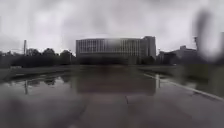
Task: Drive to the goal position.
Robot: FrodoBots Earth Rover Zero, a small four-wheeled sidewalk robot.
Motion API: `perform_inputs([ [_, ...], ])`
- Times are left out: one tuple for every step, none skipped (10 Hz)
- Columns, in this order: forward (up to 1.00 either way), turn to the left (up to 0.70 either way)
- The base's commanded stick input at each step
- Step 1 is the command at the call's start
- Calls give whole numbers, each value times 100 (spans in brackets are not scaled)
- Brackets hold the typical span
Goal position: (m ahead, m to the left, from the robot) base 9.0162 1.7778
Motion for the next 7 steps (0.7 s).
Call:
perform_inputs([
  [70, 0],
  [70, 0],
  [70, 0],
  [70, 0],
  [70, 0],
  [70, 0],
  [70, 0],
])
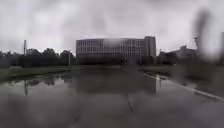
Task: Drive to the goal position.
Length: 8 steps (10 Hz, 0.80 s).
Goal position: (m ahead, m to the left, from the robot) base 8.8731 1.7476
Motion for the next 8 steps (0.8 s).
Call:
perform_inputs([
  [70, 0],
  [70, 0],
  [70, 0],
  [70, 0],
  [70, 0],
  [70, 0],
  [70, 0],
  [70, 0],
])
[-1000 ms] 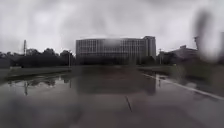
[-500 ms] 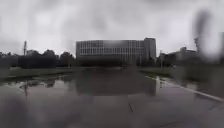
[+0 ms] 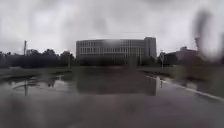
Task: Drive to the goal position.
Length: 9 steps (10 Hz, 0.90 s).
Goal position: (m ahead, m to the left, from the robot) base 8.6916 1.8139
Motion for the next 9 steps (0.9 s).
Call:
perform_inputs([
  [70, 0],
  [70, 0],
  [70, 0],
  [70, 0],
  [70, 0],
  [70, 0],
  [70, 0],
  [70, 0],
  [70, 0],
])
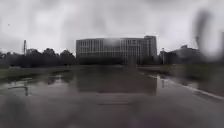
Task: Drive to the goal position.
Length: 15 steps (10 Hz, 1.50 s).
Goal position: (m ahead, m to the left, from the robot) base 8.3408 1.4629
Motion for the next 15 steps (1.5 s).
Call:
perform_inputs([
  [70, 0],
  [70, 0],
  [70, 0],
  [70, 0],
  [70, 0],
  [70, 0],
  [70, 0],
  [70, 0],
  [70, 0],
  [70, 0],
  [70, 0],
  [70, 0],
  [70, 0],
  [70, 0],
  [70, 0],
])
